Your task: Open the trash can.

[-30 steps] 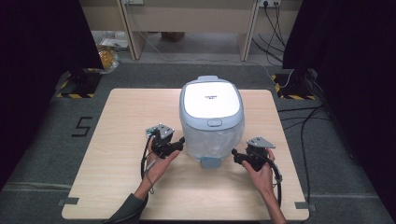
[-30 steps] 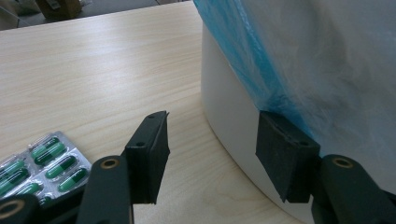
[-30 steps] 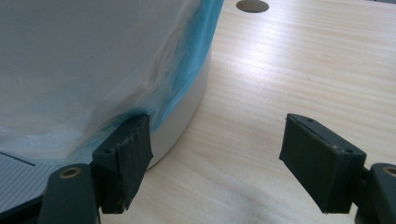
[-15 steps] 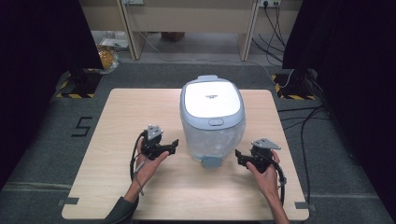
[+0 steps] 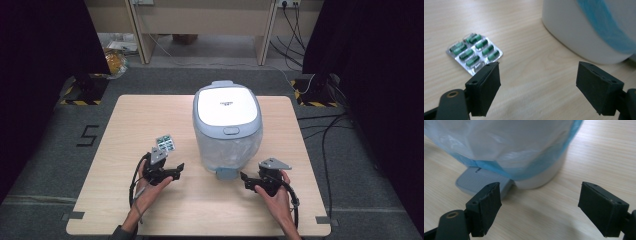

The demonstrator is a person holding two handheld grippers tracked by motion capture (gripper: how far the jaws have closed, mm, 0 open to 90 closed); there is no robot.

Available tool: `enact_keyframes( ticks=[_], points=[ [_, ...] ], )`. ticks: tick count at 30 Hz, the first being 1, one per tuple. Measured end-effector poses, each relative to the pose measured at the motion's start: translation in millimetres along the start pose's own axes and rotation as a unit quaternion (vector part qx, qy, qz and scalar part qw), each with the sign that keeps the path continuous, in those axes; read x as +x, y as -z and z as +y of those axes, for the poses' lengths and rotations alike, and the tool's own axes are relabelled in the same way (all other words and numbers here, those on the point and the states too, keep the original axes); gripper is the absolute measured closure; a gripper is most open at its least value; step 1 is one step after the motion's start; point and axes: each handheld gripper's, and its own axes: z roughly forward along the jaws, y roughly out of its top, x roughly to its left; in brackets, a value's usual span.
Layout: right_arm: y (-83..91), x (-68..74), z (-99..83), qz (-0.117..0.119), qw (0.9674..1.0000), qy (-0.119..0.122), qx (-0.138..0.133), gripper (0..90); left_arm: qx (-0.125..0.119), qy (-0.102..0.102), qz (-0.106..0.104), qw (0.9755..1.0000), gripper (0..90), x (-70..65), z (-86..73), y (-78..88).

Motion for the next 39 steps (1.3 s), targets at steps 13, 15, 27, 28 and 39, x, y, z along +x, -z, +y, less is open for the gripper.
enact_keyframes(
  ticks=[13,15,27,28,39],
  points=[
    [-24.7,19.5,5.8,0.012,0.9999,0.007,-0.005,17.6,0.048,-0.036,-0.01,0.9981,18.8,4.3,-27.9,6.9],
    [-24.9,20.9,6.1,0.007,0.9999,0.011,-0.003,17.6,0.052,-0.038,-0.006,0.9979,18.9,8.1,-32.1,9.2],
    [-24.8,31.8,5.4,-0.035,0.9989,0.031,0.002,15.7,0.061,-0.025,-0.005,0.9978,15.7,16.6,-42.1,11.5],
    [-24.8,31.8,5.4,-0.035,0.9989,0.031,0.002,15.7,0.061,-0.025,-0.004,0.9978,15.7,16.5,-42.2,11.5],
    [-25.1,37.7,4.3,-0.058,0.9972,0.047,-0.003,15.3,0.06,-0.024,-0.004,0.9979,15.6,16.5,-42.2,11.4]
  ],
)
